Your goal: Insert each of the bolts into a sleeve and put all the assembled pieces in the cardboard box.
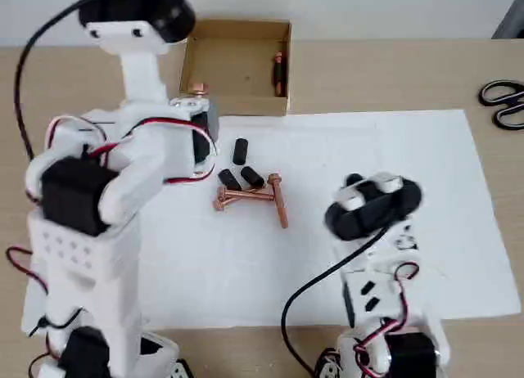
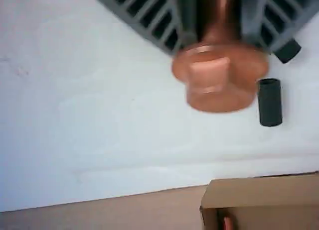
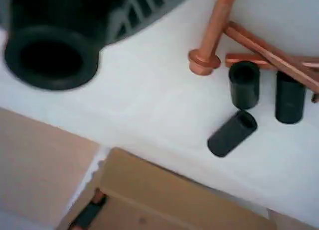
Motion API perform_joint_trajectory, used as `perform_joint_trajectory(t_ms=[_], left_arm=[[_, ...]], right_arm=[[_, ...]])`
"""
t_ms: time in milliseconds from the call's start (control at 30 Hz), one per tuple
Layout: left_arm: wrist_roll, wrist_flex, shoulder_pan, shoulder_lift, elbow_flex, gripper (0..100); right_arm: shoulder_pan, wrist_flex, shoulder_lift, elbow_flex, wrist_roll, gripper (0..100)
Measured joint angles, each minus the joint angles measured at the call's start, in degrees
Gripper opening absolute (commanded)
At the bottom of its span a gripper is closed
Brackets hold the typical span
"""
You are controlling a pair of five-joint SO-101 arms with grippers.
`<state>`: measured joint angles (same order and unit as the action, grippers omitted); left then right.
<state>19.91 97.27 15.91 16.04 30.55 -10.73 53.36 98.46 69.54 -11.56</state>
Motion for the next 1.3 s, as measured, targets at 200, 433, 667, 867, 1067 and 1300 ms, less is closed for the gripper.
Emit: perform_joint_trajectory(t_ms=[200, 433, 667, 867, 1067, 1300], left_arm=[[0.4, -3.6, 0.0, 0.4, -5.8, 1], [2.4, -5.3, 4.4, 0.4, -6.9, 1], [2.4, -2.8, 8.1, 7.4, -6.7, 1], [2.2, -3.6, 8.6, 14.5, -12.9, 1], [4.3, -9.4, 8.6, 26.1, -25.9, 1], [3.3, -18.6, 6.2, 41.2, -44.5, 1]], right_arm=[[-5.5, -10.1, 1.0, 9.6, 0.5, 0.4], [-8.6, -19.6, 1.1, 19.3, 6.1, 0.4], [-11.4, -18.2, 1.1, 19.4, 8.8, 0.6], [-16.6, -16.8, 1.1, 21.3, 8.8, 0.6], [-18.7, -16.8, 1.1, 22.7, 9.1, 0.6], [-18.6, -16.8, 1.1, 22.7, 13.5, 0.6]])
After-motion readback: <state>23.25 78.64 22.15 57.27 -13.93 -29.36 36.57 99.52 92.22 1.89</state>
